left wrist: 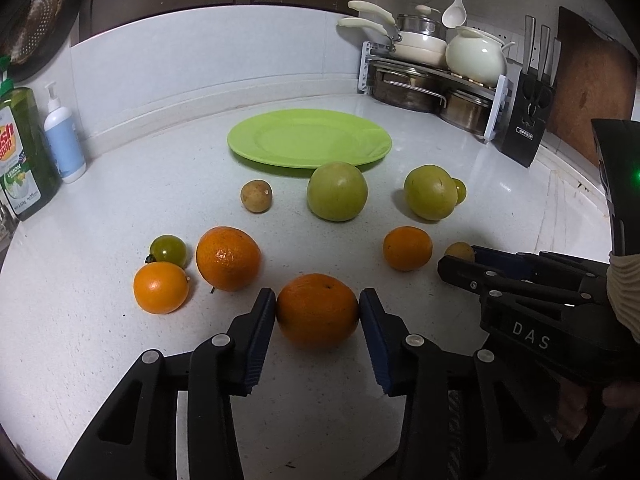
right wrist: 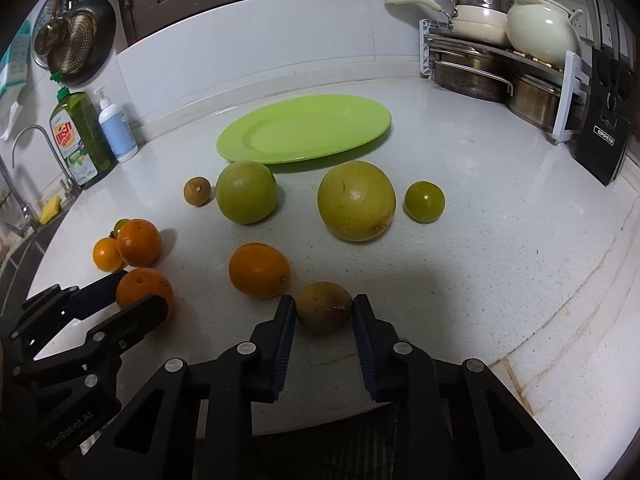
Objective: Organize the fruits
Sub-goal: 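Carry the orange and kiwi over the green plate and open both tools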
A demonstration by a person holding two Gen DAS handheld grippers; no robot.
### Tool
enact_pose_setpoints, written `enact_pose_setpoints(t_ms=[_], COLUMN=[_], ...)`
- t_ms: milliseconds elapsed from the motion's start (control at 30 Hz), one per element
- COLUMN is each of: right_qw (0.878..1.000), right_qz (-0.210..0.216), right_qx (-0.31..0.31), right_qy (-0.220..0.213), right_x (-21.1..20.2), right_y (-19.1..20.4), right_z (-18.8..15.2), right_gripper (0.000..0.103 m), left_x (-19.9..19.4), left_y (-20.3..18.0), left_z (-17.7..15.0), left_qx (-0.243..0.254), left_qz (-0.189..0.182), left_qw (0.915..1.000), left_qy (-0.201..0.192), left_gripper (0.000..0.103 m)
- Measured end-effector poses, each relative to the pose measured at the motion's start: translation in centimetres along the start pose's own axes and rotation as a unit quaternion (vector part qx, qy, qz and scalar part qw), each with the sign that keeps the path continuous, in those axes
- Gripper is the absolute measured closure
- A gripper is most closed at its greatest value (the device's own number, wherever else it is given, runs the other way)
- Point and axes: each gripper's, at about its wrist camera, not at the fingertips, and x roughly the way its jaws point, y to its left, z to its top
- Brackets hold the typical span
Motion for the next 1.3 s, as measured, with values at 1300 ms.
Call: enact_pose_setpoints(t_ms=[1300], right_qw=[0.998], right_qz=[0.019], right_qx=[-0.047], right_qy=[0.031], right_x=[6.6], right_y=[1.8], right_z=[15.8], right_gripper=[0.073], left_x=[9.2], left_y=[5.5], left_z=[16.3], left_qx=[0.04], left_qz=[-0.037], left_qw=[0.9956], left_qy=[0.076], left_gripper=[0.06])
